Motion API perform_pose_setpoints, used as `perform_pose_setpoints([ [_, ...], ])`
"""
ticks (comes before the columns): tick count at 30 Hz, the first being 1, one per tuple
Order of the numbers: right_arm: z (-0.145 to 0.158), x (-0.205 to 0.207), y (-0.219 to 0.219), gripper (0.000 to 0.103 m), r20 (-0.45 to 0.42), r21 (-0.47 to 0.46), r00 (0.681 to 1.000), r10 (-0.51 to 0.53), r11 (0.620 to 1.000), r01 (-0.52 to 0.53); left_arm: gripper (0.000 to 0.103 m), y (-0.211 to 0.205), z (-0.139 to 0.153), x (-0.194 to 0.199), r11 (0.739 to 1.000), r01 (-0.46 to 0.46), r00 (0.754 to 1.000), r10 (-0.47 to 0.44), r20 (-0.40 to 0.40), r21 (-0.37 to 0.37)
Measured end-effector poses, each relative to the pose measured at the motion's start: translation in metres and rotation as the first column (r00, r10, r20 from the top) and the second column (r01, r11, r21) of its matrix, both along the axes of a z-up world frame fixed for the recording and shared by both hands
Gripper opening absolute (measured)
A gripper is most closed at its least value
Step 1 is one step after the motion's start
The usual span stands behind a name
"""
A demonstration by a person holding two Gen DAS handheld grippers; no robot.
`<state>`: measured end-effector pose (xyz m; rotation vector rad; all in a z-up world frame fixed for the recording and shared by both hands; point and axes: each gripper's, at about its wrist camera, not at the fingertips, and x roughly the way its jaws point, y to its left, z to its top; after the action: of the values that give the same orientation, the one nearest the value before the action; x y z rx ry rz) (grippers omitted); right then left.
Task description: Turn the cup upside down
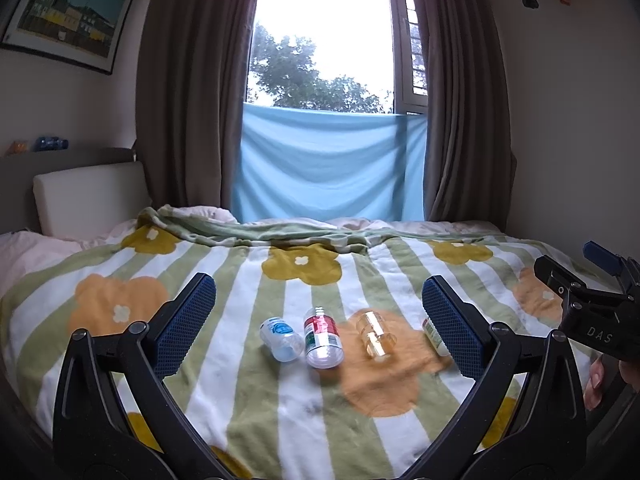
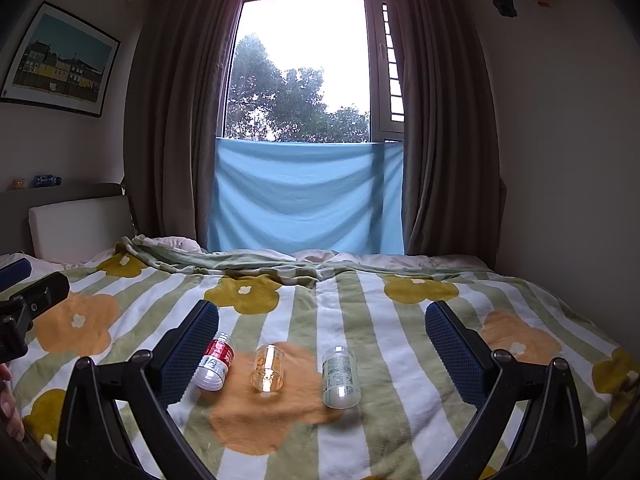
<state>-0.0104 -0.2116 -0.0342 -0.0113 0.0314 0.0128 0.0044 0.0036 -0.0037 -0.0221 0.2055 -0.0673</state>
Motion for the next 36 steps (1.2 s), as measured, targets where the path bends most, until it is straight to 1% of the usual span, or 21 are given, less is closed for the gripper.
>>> perform_pose_setpoints([
  [5, -0.005, 0.002, 0.002, 0.103, -0.005, 0.005, 1.000, 0.010, 1.000, -0.010, 0.103, 0.007, -0.003, 0.010, 1.000, -0.004, 1.000, 0.004, -0.026, -0.016],
  [9, -0.012, 0.005, 0.004, 0.103, -0.017, 0.001, 1.000, 0.026, 1.000, -0.026, 0.103, 0.020, -0.007, 0.036, 0.998, -0.003, 0.996, -0.002, -0.087, -0.055],
  [11, -0.015, 0.008, 0.005, 0.103, -0.024, -0.005, 0.999, 0.036, 0.999, -0.036, 0.103, 0.027, -0.010, 0.060, 0.998, -0.008, 0.990, -0.001, -0.139, -0.061],
  [14, -0.016, 0.012, 0.004, 0.103, -0.034, -0.018, 0.998, 0.043, 0.999, -0.044, 0.103, 0.038, -0.019, 0.107, 0.998, -0.015, 0.975, 0.001, -0.224, -0.064],
  [18, -0.021, 0.020, 0.001, 0.103, -0.058, -0.017, 0.997, 0.050, 0.999, -0.051, 0.103, 0.056, -0.040, 0.181, 0.995, -0.029, 0.931, -0.006, -0.365, -0.092],
  [20, -0.023, 0.026, -0.002, 0.103, -0.074, -0.010, 0.996, 0.053, 0.999, -0.054, 0.103, 0.063, -0.053, 0.216, 0.994, -0.046, 0.895, -0.002, -0.446, -0.097],
  [21, -0.025, 0.029, -0.003, 0.103, -0.081, -0.006, 0.995, 0.055, 0.998, -0.055, 0.103, 0.069, -0.065, 0.237, 0.993, -0.054, 0.863, -0.008, -0.506, -0.108],
  [22, -0.027, 0.032, -0.006, 0.103, -0.086, 0.001, 0.994, 0.063, 0.998, -0.063, 0.103, 0.073, -0.074, 0.252, 0.991, -0.066, 0.836, -0.010, -0.548, -0.118],
  [23, -0.029, 0.033, -0.007, 0.103, -0.088, 0.005, 0.994, 0.069, 0.998, -0.069, 0.103, 0.079, -0.088, 0.271, 0.988, -0.091, 0.799, -0.004, -0.602, -0.128],
  [24, -0.032, 0.035, -0.009, 0.103, -0.094, 0.012, 0.993, 0.078, 0.997, -0.077, 0.103, 0.083, -0.098, 0.284, 0.985, -0.112, 0.773, 0.004, -0.634, -0.130],
  [25, -0.033, 0.037, -0.009, 0.103, -0.099, 0.015, 0.992, 0.081, 0.997, -0.080, 0.103, 0.087, -0.110, 0.299, 0.982, -0.135, 0.738, 0.010, -0.675, -0.133],
  [26, -0.036, 0.040, -0.009, 0.103, -0.106, 0.015, 0.991, 0.085, 0.996, -0.084, 0.103, 0.091, -0.121, 0.309, 0.978, -0.153, 0.712, 0.011, -0.702, -0.139],
  [29, -0.041, 0.046, -0.010, 0.103, -0.119, 0.011, 0.988, 0.097, 0.995, -0.096, 0.103, 0.095, -0.156, 0.335, 0.973, -0.191, 0.612, 0.013, -0.791, -0.132],
  [30, -0.042, 0.047, -0.010, 0.103, -0.123, 0.010, 0.987, 0.100, 0.995, -0.099, 0.102, 0.095, -0.165, 0.341, 0.972, -0.198, 0.587, 0.013, -0.810, -0.128],
  [33, -0.046, 0.052, -0.012, 0.103, -0.136, 0.012, 0.985, 0.110, 0.994, -0.110, 0.102, 0.094, -0.185, 0.352, 0.967, -0.217, 0.527, 0.004, -0.850, -0.130],
  [35, -0.050, 0.055, -0.012, 0.103, -0.147, 0.015, 0.980, 0.132, 0.991, -0.131, 0.100, 0.094, -0.196, 0.359, 0.964, -0.234, 0.491, 0.004, -0.871, -0.128],
  [36, -0.051, 0.057, -0.011, 0.103, -0.154, 0.014, 0.978, 0.142, 0.990, -0.142, 0.098, 0.093, -0.200, 0.361, 0.962, -0.239, 0.479, 0.000, -0.878, -0.131],
])
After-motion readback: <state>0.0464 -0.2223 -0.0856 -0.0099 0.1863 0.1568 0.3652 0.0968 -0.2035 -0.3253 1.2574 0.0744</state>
